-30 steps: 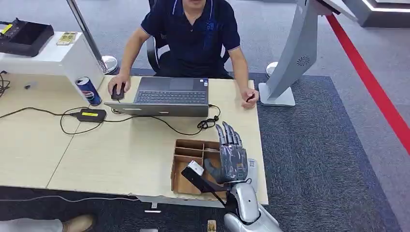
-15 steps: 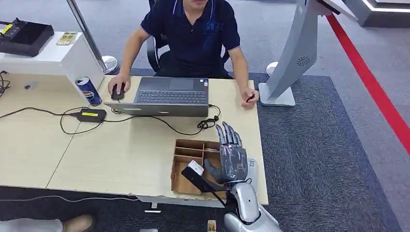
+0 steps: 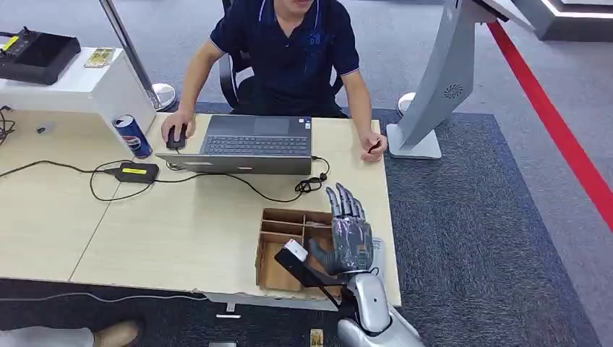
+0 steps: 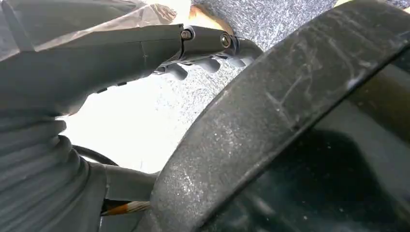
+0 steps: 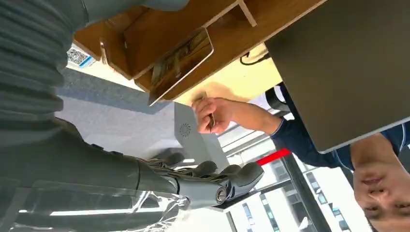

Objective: Pass the card to the sensor for recognition and then transmit it.

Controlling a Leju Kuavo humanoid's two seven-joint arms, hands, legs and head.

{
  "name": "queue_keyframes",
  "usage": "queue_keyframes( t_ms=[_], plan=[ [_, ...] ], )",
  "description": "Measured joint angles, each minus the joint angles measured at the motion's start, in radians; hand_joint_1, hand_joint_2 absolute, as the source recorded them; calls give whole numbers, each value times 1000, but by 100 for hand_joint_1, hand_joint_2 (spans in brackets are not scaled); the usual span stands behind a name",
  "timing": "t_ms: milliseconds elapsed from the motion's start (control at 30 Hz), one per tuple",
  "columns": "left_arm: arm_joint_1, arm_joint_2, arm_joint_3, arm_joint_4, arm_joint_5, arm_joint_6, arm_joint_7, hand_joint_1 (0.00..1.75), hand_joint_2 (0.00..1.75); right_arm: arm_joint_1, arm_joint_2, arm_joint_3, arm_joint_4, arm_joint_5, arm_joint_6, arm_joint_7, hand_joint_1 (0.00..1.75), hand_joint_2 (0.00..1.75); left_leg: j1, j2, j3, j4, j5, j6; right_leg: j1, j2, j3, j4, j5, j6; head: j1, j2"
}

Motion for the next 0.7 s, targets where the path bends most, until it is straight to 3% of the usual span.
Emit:
queue_keyframes(
  t_ms=[700],
  plan=[
    [0, 0, 0, 0, 1, 0, 0, 0, 175, 0, -6, -11, 0, -4, -3, 0, 14, 175, 0, 0, 0, 0, 0, 0, 0, 0, 0, 0, 0, 0, 0, 0]
  ],
)
